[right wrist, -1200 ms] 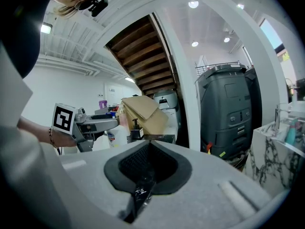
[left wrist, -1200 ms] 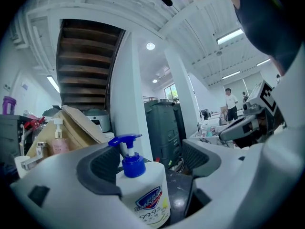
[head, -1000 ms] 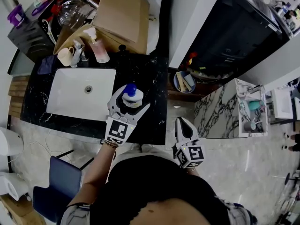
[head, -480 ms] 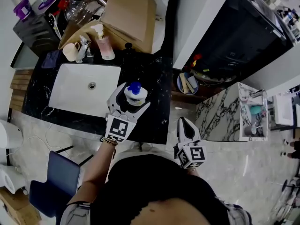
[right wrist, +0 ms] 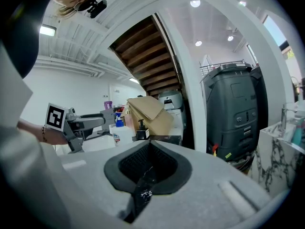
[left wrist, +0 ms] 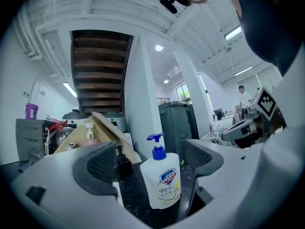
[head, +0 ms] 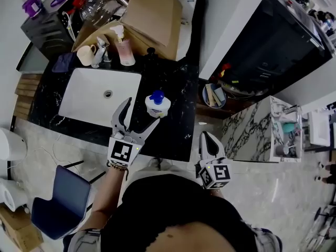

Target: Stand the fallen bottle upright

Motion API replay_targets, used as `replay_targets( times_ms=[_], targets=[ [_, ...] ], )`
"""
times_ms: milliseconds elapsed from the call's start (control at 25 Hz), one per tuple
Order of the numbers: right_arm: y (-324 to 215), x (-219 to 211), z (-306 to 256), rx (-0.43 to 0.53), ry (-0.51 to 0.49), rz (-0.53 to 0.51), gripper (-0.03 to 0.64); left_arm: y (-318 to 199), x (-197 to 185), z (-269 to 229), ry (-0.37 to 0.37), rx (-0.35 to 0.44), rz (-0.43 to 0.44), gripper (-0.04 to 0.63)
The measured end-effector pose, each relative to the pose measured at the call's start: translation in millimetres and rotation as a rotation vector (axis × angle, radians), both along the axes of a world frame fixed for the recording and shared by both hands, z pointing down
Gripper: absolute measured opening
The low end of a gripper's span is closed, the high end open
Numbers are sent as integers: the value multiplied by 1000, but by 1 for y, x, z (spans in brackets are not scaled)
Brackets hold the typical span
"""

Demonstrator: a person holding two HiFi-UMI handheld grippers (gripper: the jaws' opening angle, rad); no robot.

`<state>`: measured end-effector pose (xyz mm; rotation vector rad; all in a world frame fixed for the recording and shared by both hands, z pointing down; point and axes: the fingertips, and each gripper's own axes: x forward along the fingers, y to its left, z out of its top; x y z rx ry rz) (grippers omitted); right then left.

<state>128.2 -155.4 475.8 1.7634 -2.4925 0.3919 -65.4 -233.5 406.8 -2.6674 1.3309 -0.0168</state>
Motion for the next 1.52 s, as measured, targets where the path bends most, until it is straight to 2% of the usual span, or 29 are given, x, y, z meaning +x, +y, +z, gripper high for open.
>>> replay_targets(
  times_ms=[160, 320, 360, 440, 600, 680, 960, 1280, 1520],
  targets=[
    [-1, -6, 0, 4, -2, -16, 3, 20, -33, 4, 44, -92, -93, 433],
    [-3, -11, -2, 11, -4, -32, 3, 41, -59, 5, 88, -126, -167, 419],
    [-4, -12, -3, 12, -4, -36, 3, 46, -65, 5, 89, -124, -186, 370],
    [-5, -14, -4, 15, -5, -45, 3, 56, -77, 7, 95, -123, -227, 219],
    [-7, -18, -6, 21, -4, -62, 3, 69, -101, 11, 126, -137, -321, 52],
    [-9, -20, -7, 25, -3, -71, 3, 72, -111, 11, 131, -133, -360, 10],
    [-11, -27, -10, 36, 19, -96, 3, 77, -127, 13, 129, -140, -422, 3],
    [-12, -28, -9, 40, 32, -110, 3, 79, -120, 18, 121, -150, -419, 3],
    [-11, -23, -7, 34, 42, -108, 3, 76, -128, 17, 106, -146, -444, 3]
  ],
)
